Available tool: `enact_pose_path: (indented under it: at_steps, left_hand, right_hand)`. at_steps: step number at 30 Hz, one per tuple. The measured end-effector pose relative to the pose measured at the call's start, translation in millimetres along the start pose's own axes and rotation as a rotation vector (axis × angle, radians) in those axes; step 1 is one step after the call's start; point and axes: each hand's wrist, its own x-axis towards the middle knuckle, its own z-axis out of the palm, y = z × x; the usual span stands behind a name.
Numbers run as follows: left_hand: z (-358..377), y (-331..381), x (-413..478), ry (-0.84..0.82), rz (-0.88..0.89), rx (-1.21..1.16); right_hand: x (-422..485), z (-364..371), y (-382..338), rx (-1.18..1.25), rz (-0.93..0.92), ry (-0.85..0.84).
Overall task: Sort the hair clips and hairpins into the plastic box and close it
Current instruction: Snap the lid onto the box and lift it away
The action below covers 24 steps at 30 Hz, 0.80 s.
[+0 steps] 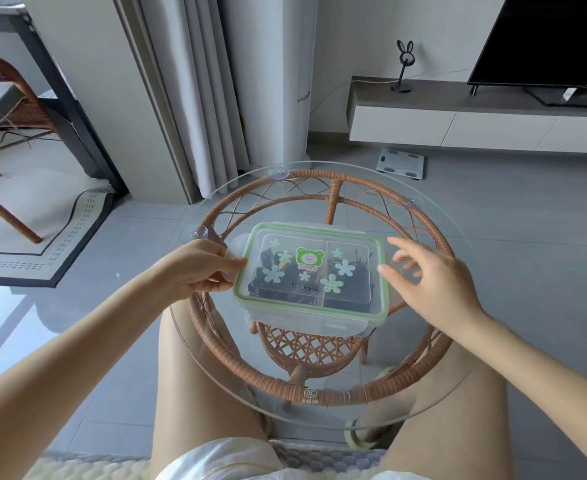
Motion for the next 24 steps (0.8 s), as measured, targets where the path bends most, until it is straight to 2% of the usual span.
enact_pose_path:
  at_steps: [2, 4, 5, 10, 14, 24]
  left_hand:
    - [0, 2, 0, 0.000, 0.006, 0.015]
    - [1, 3, 0, 0.003, 0.011, 0.025]
    - [1, 3, 1, 0.003, 0.016, 0.027]
    - [0, 3, 1, -0.011, 0.008, 0.024]
    - [1, 3, -1, -0.037, 0.001, -0.004]
    - [0, 5, -2, -0.048, -0.025, -0.051]
  right_hand:
    - [7, 6, 4, 0.072, 0.340, -0.210]
    - [10, 13, 5, 0.433, 0.624, -0.380]
    - [11, 17, 7, 0.568, 0.705, -0.398]
    - [11, 23, 7, 0.639, 0.740, -0.363]
    - [9, 15, 3, 0.681, 0.698, -0.332]
    - [9, 15, -5, 0.698, 0.763, -0.355]
